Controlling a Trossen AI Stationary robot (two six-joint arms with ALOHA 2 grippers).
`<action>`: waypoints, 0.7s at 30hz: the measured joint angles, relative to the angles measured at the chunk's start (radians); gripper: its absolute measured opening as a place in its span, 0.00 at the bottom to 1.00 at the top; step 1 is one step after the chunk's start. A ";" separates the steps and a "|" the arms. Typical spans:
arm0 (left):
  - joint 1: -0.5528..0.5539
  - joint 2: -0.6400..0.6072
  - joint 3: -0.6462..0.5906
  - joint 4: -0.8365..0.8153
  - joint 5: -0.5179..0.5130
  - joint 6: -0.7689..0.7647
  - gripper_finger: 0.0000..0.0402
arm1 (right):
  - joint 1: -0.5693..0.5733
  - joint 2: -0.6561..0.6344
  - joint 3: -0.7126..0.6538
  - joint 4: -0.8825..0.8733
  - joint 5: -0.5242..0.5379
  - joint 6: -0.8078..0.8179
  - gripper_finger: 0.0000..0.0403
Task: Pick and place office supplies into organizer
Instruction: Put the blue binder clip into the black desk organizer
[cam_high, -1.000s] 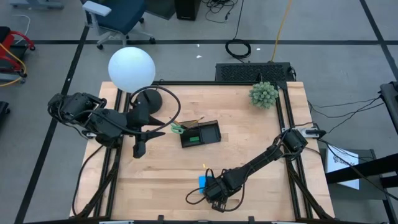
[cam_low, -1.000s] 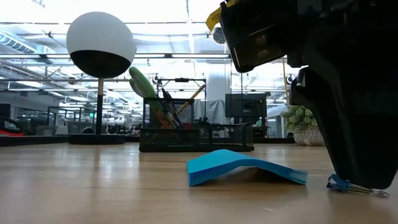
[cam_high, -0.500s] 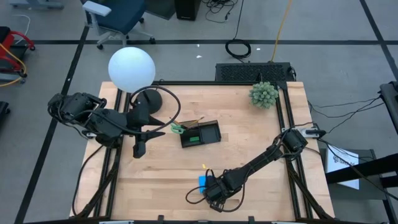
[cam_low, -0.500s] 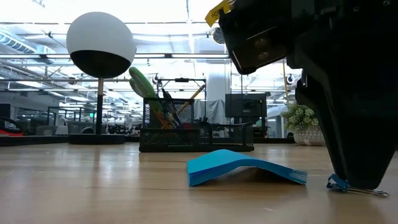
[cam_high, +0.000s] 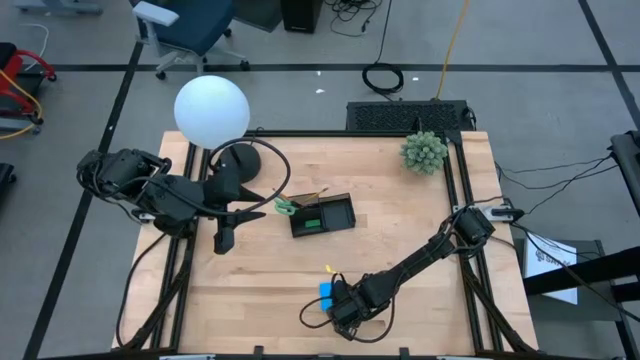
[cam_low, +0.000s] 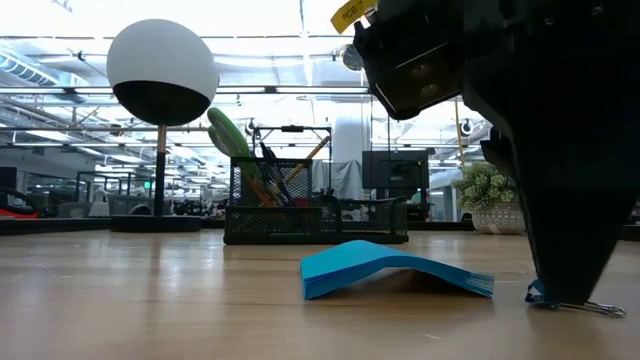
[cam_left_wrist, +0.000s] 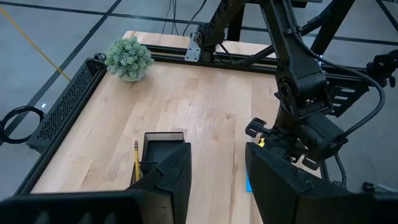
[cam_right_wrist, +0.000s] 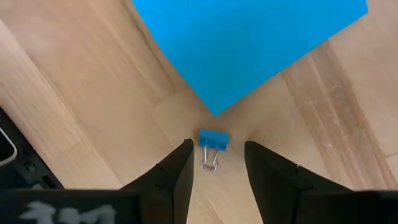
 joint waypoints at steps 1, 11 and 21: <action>0.000 0.000 0.000 0.000 0.000 0.000 0.36 | 0.000 0.000 0.000 0.004 0.006 0.009 0.33; 0.000 0.000 0.000 0.000 0.000 0.000 0.36 | -0.003 0.000 0.000 0.000 0.012 0.084 0.34; 0.000 0.000 0.000 0.000 0.000 0.000 0.36 | -0.003 0.028 0.000 -0.053 0.010 0.072 0.33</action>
